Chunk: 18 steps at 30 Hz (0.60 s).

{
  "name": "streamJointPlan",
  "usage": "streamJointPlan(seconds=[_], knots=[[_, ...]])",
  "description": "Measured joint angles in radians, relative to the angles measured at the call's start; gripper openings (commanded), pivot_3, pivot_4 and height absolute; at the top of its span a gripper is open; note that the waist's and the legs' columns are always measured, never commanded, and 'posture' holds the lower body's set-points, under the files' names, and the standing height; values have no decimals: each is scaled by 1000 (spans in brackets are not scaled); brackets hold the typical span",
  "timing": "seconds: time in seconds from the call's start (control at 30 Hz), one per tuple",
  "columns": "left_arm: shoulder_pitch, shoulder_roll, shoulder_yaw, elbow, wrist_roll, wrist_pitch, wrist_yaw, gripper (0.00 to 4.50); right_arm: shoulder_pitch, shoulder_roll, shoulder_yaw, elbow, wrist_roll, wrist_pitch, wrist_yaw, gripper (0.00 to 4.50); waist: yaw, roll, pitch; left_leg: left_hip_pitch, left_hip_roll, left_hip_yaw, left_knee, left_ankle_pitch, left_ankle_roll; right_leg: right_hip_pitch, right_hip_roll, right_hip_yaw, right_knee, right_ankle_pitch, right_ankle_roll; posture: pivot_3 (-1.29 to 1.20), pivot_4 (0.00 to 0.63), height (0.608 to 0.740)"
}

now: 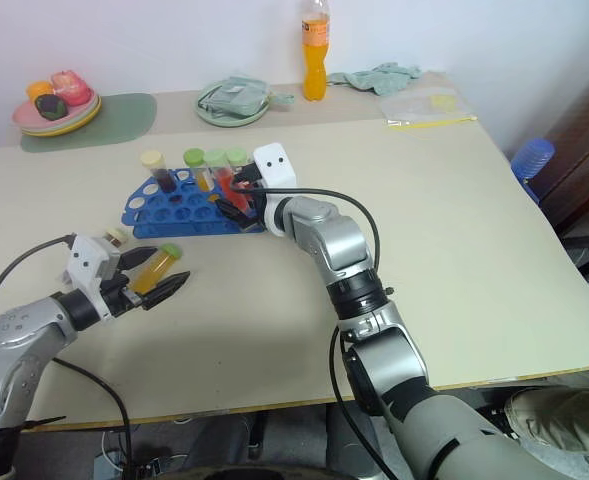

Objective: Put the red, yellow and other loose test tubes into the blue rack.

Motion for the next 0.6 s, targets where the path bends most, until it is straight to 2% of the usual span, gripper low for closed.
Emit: streamJointPlan(seconds=[0.03, 0.13, 0.3, 0.6], knots=[[1, 0, 0, 0, 0, 0, 0, 4500, -2, 2, 0, 12, 0, -2, 0, 4467, 0, 0, 0, 0, 0, 0, 0, 0, 0, 0, 0, 0, 0, 0, 0, 0, 150, 740], [2, 0, -1, 0, 0, 0, 0, 4500, -13, 9, 1, 51, -1, -22, 0, 3631, 0, 0, 0, 0, 0, 0, 0, 0, 0, 0, 0, 0, 0, 0, 0, 0, 150, 740], [2, 0, -2, 0, 0, 0, 4, 4500, -30, 16, 0, 88, -12, -55, -11, 1186, 0, 0, 0, 0, 0, 0, 0, 0, 0, 0, 0, 0, 0, 0, 0, 0, 150, 740], [4, -1, -4, 0, 0, -1, 11, 4500, -1, 3, 42, 71, -48, -119, 2, 1186, 0, 0, 0, 0, 0, 0, 0, 0, 0, 0, 0, 0, 0, 0, 0, 0, 150, 740]])
